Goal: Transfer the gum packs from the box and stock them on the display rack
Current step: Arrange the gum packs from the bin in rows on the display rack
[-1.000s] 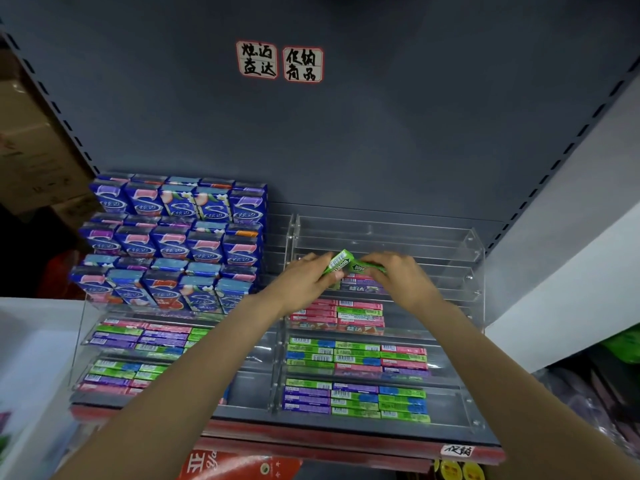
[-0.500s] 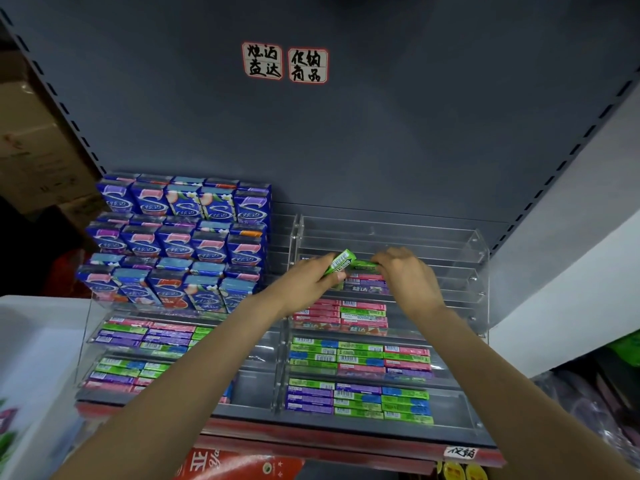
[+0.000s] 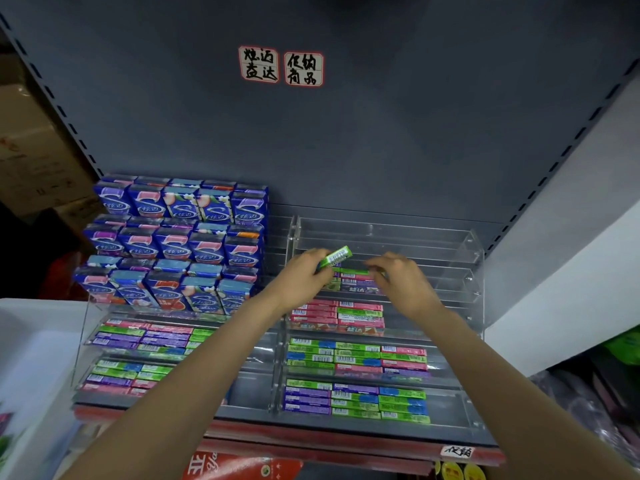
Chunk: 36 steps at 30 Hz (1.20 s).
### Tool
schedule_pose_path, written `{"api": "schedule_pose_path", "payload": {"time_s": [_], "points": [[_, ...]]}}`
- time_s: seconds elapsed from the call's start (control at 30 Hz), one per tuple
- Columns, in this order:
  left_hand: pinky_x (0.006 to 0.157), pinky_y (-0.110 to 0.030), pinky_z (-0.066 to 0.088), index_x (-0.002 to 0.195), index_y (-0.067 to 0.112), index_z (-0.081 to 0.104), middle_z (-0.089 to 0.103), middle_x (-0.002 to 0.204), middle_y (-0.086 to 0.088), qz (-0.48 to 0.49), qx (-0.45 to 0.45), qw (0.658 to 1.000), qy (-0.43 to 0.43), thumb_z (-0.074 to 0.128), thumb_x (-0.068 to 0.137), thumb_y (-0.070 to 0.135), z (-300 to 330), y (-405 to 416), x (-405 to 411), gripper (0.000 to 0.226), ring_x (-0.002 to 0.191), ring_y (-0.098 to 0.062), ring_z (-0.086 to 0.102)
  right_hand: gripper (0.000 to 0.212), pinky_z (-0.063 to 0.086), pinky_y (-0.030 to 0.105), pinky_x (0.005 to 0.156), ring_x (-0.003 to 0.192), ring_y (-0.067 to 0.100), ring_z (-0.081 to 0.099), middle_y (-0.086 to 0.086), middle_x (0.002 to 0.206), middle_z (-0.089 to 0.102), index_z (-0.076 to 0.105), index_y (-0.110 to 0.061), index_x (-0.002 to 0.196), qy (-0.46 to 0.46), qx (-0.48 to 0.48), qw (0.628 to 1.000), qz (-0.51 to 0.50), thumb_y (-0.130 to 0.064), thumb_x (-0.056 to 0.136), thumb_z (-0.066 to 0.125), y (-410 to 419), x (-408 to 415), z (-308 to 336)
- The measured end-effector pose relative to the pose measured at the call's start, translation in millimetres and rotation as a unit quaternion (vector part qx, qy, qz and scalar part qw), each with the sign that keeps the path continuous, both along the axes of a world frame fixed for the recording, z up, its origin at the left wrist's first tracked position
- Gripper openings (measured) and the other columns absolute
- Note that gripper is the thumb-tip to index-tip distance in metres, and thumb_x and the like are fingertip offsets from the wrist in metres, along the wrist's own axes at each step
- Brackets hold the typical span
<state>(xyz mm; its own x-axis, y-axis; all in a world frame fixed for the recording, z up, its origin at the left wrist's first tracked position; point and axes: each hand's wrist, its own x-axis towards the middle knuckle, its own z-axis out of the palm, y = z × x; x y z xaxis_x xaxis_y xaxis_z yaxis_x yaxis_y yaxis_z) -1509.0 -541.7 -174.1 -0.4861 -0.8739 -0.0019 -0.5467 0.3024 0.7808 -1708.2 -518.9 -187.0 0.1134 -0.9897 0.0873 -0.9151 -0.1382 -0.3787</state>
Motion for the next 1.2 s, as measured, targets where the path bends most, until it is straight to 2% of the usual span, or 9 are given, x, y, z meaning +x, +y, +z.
{"api": "schedule_pose_path", "payload": {"time_s": [0.1,0.17,0.27,0.5,0.7,0.8,0.97,1.1,1.2], "points": [[0.073,-0.035,0.045,0.112,0.016,0.050,0.057,0.086,0.004,0.013,0.059,0.997,0.044,0.042,0.099,0.014,1,-1,1,0.015,0.077,-0.014,0.056,0.028,0.045,0.026,0.089,0.107,0.020,0.056,0.006,0.121,0.059,0.062,-0.012,0.121,-0.005,0.008,1.000,0.002,-0.015,0.096,0.050,1,-3,1],[0.084,-0.026,0.050,0.123,0.016,0.043,0.063,0.099,0.009,0.014,0.081,0.993,0.089,0.043,0.099,0.011,0,-1,0,0.024,0.091,-0.009,0.061,0.028,0.044,0.026,0.088,0.108,0.018,0.054,0.005,0.121,0.058,0.062,-0.013,0.120,0.004,0.007,1.000,-0.001,-0.017,0.096,0.051,2,-3,1],[0.080,-0.019,0.053,0.114,0.014,0.044,0.064,0.105,0.005,0.018,0.113,0.983,0.144,0.044,0.098,0.007,0,1,-1,0.017,0.091,-0.006,0.065,0.027,0.045,0.025,0.086,0.107,0.018,0.054,0.005,0.121,0.058,0.062,-0.013,0.120,-0.003,0.002,1.000,-0.005,-0.016,0.095,0.051,2,-4,0],[0.079,-0.022,0.055,0.111,0.012,0.061,0.066,0.103,-0.002,0.069,0.055,0.986,0.139,0.060,0.091,0.011,0,-1,-6,0.020,0.090,-0.012,0.068,0.027,0.049,0.029,0.089,0.103,0.020,0.058,0.007,0.118,0.059,0.062,-0.012,0.119,-0.046,0.004,0.999,-0.013,-0.013,0.096,0.050,2,-7,1],[0.086,-0.026,0.051,0.107,0.014,0.067,0.070,0.101,-0.001,0.073,-0.015,0.995,0.067,0.066,0.086,0.014,1,-4,-16,0.020,0.093,-0.010,0.063,0.033,0.050,0.032,0.089,0.099,0.016,0.061,0.004,0.108,0.066,0.057,-0.013,0.124,-0.152,0.014,0.988,-0.031,-0.020,0.091,0.059,4,-7,3],[0.090,-0.029,0.050,0.108,0.016,0.069,0.071,0.102,0.001,0.043,-0.049,0.998,0.024,0.066,0.087,0.015,5,-5,-24,0.021,0.095,-0.009,0.063,0.029,0.050,0.027,0.083,0.092,0.010,0.061,-0.003,0.102,0.066,0.058,-0.018,0.118,-0.197,0.020,0.980,-0.018,-0.027,0.091,0.059,5,-9,6],[0.091,-0.028,0.049,0.113,0.015,0.064,0.068,0.109,0.000,0.050,-0.070,0.996,0.003,0.067,0.086,0.019,7,-3,-32,0.027,0.100,-0.011,0.062,0.017,0.053,0.032,0.079,0.089,0.012,0.064,-0.002,0.097,0.067,0.058,-0.013,0.105,-0.238,0.015,0.971,-0.024,-0.024,0.093,0.055,5,-14,7],[0.097,-0.032,0.043,0.128,0.018,0.054,0.059,0.125,0.002,0.024,-0.166,0.967,-0.191,0.059,0.091,0.030,-2,0,-19,0.040,0.118,-0.016,0.048,0.020,0.045,0.006,0.067,0.080,-0.003,0.059,-0.004,0.098,0.065,0.058,-0.005,0.104,-0.263,0.022,0.963,-0.053,-0.023,0.094,0.053,6,-17,2],[0.101,-0.029,0.034,0.134,0.020,0.050,0.053,0.135,0.004,-0.002,-0.183,0.954,-0.236,0.052,0.094,0.035,-6,2,-12,0.042,0.122,-0.014,0.041,0.016,0.048,0.010,0.070,0.083,-0.006,0.059,-0.005,0.097,0.066,0.058,-0.008,0.102,-0.318,0.019,0.945,-0.079,-0.021,0.096,0.051,6,-19,-1]]}}
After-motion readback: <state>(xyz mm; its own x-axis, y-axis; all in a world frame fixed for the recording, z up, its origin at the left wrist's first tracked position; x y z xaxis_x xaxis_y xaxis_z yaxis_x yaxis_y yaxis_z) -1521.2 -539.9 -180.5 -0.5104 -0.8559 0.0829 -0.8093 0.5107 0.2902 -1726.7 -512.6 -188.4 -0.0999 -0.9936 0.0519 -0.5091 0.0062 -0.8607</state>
